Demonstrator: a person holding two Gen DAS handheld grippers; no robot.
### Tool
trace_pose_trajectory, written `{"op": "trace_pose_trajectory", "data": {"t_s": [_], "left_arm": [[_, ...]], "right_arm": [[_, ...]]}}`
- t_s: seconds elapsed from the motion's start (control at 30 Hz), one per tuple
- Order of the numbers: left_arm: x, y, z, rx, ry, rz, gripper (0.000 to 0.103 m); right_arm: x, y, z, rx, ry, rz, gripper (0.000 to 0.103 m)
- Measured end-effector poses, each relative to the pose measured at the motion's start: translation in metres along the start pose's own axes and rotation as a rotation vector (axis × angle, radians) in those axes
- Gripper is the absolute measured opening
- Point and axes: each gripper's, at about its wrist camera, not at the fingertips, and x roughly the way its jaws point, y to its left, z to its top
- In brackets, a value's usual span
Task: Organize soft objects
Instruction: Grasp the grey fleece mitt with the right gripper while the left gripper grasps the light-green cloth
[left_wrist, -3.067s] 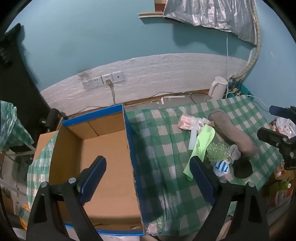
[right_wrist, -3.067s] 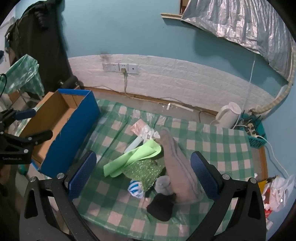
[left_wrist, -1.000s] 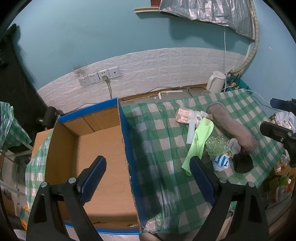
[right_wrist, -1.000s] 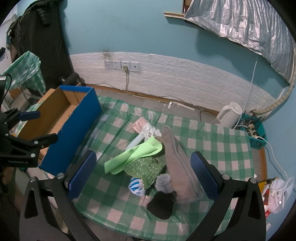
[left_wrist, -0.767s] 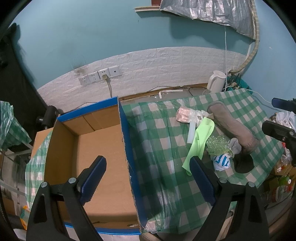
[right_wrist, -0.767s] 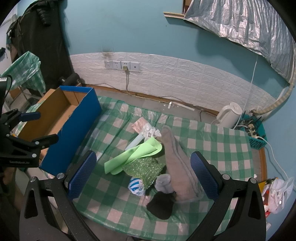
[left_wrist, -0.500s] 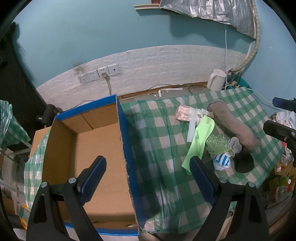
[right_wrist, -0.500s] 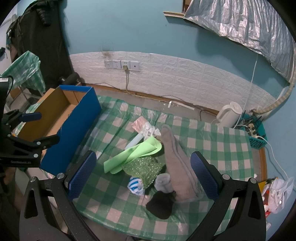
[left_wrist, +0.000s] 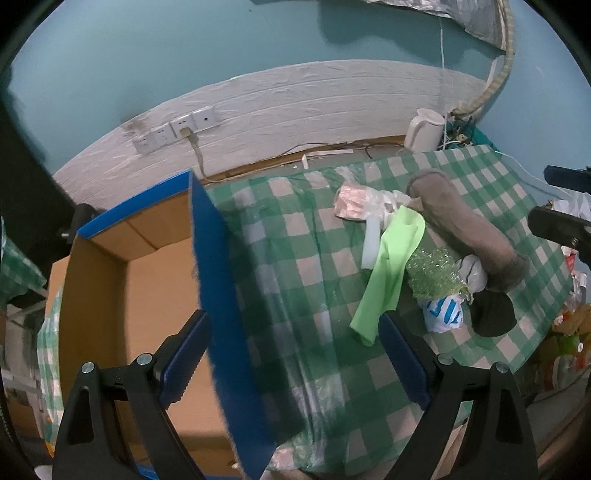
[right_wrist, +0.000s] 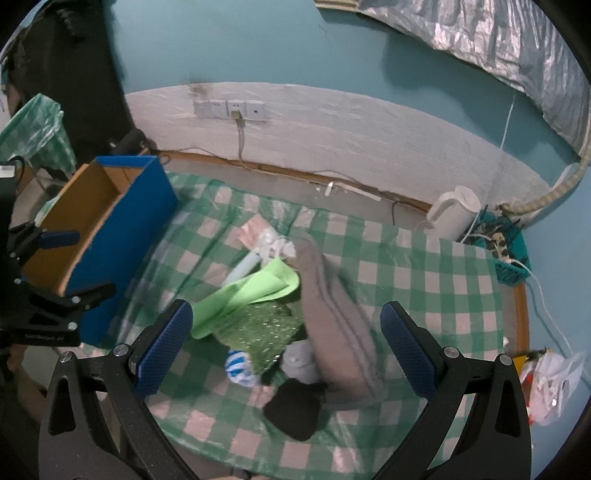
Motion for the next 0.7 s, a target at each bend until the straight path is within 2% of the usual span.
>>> {"op": "trace_pose_trajectory", "data": {"t_s": [0.33,0.57,0.7], "left_arm": [[0.028,-0.021,0.024,0.036,0.041,-0.045,0.093],[0.057,-0.031,0.031,0.060,0.088,-0.057,0.093],[0.072,-0.036,0.031,0.063,0.116,-0.062,0.093]], "right_arm": [[0.055,-0.049,0.007,0.116,0.128,0.014,0.101],[0.096,-0.061,-0.003,0.139,0.217,0.018,0.097],[0.108,-0.061,-0.009,0.133,0.236,0.013,0.097]]}}
